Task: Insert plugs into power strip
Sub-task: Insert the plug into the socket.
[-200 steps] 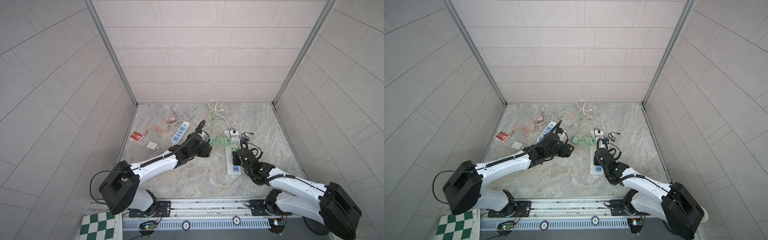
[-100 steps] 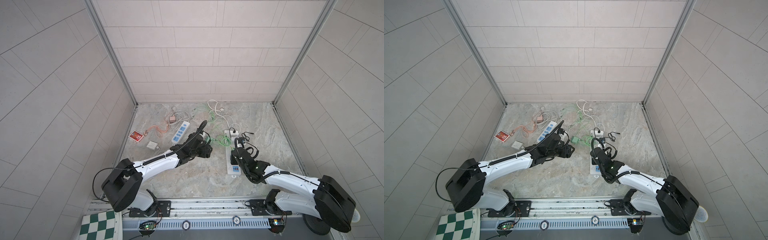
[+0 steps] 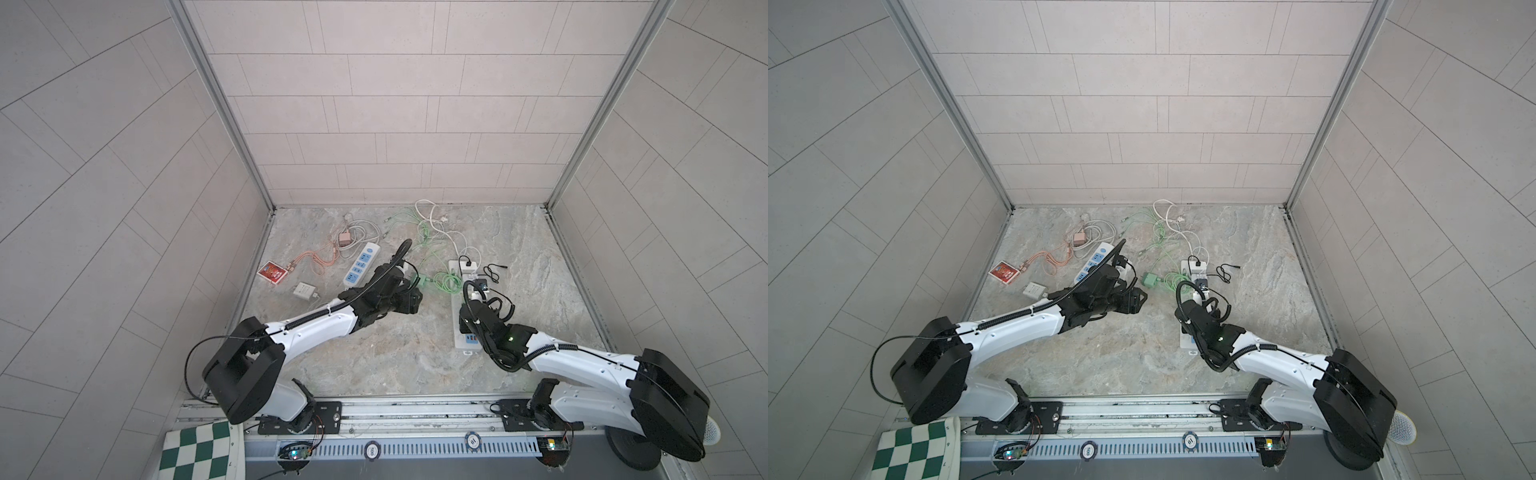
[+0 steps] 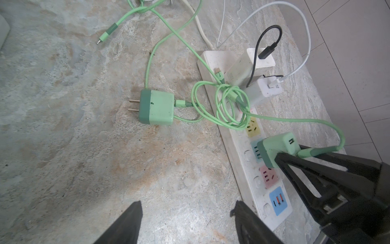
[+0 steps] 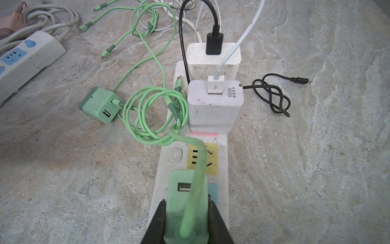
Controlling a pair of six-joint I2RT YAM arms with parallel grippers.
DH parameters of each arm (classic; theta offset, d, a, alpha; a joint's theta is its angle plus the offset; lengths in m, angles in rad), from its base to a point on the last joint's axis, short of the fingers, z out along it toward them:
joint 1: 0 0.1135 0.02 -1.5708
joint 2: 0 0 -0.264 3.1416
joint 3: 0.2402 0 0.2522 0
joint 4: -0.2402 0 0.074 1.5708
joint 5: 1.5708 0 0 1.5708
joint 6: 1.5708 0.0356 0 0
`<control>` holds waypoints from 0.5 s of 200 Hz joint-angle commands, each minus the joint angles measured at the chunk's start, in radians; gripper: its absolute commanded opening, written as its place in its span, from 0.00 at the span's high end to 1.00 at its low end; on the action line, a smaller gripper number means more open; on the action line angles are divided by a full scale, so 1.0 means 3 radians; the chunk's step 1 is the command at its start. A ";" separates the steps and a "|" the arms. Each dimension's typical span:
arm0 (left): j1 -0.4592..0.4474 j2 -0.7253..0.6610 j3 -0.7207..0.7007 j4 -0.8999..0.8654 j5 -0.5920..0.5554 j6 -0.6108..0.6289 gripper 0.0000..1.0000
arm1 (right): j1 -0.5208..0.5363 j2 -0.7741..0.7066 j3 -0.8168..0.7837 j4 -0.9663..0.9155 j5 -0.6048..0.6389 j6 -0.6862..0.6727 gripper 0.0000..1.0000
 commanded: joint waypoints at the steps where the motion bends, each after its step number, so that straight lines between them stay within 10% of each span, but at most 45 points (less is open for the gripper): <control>1: 0.0014 -0.0070 0.0059 -0.0079 -0.0024 0.0074 0.25 | 0.0035 0.0129 -0.0228 -0.0779 -0.0214 0.0181 1.00; 100: 0.0028 -0.0082 0.0046 -0.0107 0.0041 0.0142 0.25 | -0.0266 0.0189 -0.0011 -0.0568 -0.0299 -0.0182 1.00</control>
